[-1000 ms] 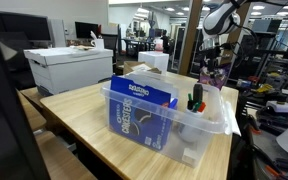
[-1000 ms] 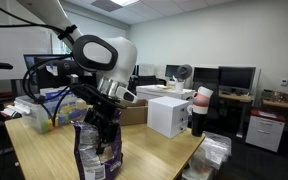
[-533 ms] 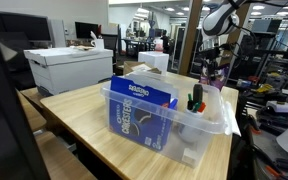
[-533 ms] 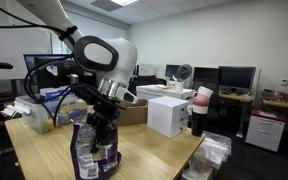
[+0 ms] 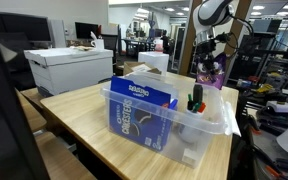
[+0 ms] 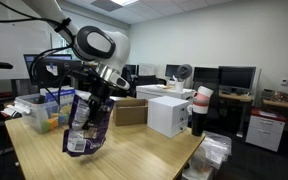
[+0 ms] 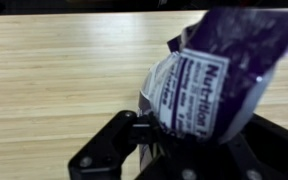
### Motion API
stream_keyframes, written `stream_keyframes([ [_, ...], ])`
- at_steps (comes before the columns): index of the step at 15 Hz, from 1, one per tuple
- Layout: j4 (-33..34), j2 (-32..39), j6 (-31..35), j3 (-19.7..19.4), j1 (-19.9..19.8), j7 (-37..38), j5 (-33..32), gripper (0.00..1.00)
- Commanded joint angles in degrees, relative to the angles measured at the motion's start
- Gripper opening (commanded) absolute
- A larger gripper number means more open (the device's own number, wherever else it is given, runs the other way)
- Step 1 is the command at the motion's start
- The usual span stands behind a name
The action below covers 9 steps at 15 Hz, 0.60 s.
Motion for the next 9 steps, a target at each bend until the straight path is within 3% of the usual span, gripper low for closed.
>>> stream_keyframes([
  [1,0.60,-4.71,-4.03,2.52,2.18,2.46,-1.86,0.04],
  [6,1.43,-11.76,-7.07,8.53,8.14,1.53,-2.45,0.04],
  [9,1.75,-13.54,-7.17,10.16,10.03,0.68,-2.17,0.04],
])
